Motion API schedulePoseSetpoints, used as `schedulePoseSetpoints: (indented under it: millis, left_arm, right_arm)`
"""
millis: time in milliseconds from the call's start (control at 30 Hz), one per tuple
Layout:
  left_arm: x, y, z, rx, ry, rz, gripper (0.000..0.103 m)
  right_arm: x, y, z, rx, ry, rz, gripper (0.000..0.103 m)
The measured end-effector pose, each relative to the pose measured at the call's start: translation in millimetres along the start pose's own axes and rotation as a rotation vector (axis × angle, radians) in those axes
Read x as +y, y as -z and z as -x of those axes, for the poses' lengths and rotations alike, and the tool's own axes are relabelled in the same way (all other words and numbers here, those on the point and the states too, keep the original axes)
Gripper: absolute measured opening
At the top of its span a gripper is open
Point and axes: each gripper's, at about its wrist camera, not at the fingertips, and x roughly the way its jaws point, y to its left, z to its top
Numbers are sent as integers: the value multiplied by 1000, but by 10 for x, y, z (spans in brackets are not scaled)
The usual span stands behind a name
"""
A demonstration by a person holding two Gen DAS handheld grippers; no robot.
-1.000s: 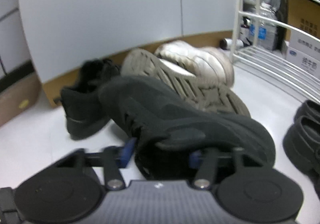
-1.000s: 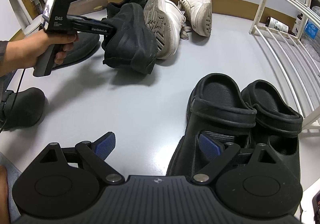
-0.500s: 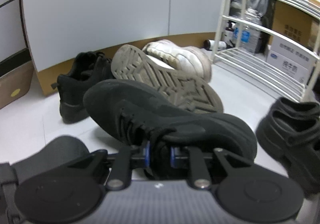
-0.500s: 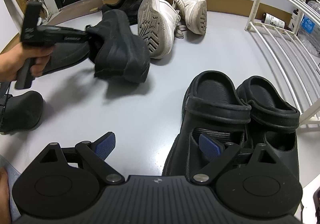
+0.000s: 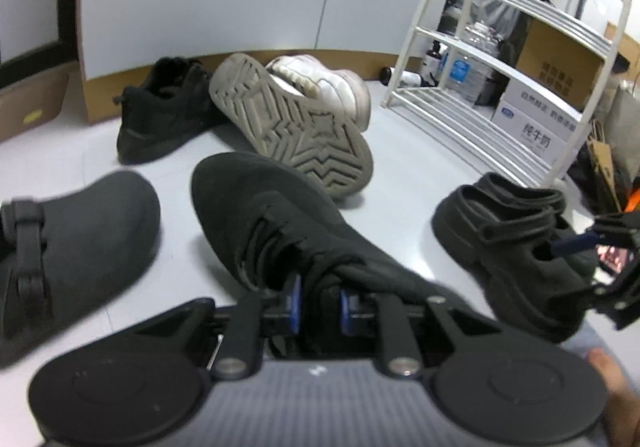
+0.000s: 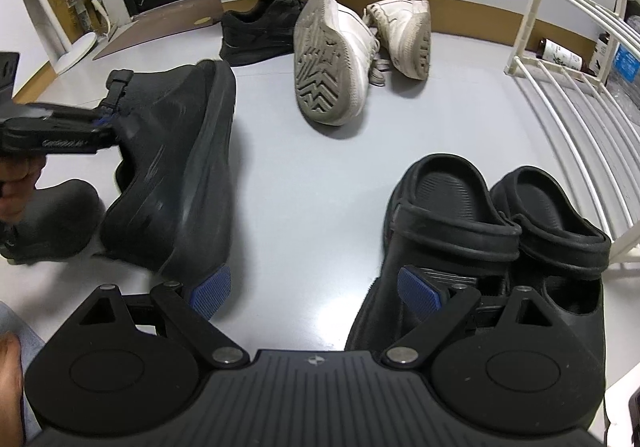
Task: Organize scattered shoes
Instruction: 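Lower the black sneaker onto the floor and open the left tool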
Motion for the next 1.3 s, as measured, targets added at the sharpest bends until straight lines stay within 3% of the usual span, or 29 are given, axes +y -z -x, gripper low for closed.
schedulePoseSetpoints:
  millis: [467, 667, 767, 1167, 1300]
  left_arm:
    - [-281, 72, 41, 55, 23, 22, 21]
    - [-478, -61, -41, 85, 73, -11, 32]
    - [-491, -80, 51, 60, 96, 18, 47]
    - [-378, 24, 466, 60, -26, 103, 53]
    - [-430, 35, 555, 69, -51, 105, 61]
  right_arm:
    - [-6, 15, -7, 7, -1, -4, 94]
    - [-17, 21, 0, 7, 0, -10, 94]
    - [-22, 20, 2, 5, -1, -14, 94]
    - [173, -22, -41, 4, -67, 0, 94]
    - [277, -36, -70, 11, -103, 7, 94]
